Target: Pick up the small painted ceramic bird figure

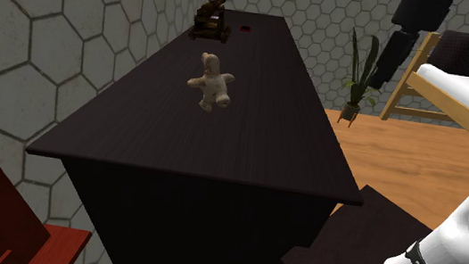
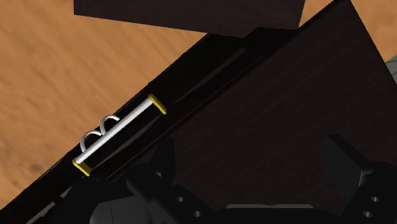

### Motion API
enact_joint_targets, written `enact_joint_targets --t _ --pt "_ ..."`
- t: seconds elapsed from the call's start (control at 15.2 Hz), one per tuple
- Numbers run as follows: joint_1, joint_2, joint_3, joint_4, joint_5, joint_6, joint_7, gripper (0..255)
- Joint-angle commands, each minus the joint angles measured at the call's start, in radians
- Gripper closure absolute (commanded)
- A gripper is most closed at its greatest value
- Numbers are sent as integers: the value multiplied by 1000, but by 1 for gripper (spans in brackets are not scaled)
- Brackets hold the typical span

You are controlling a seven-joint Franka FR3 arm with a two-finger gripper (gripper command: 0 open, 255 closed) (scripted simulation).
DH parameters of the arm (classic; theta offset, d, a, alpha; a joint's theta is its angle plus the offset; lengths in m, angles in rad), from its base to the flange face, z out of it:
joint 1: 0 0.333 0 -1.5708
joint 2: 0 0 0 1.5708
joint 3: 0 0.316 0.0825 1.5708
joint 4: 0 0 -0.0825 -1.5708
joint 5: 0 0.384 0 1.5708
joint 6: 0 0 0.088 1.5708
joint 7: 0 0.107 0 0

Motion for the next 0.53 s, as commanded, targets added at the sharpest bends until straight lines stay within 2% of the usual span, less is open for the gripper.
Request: enact_joint_targets --t 0.0,0.46 --pt "0 0 0 0 0 0 0 0" --pt "12 237 82 138 21 126 65 0"
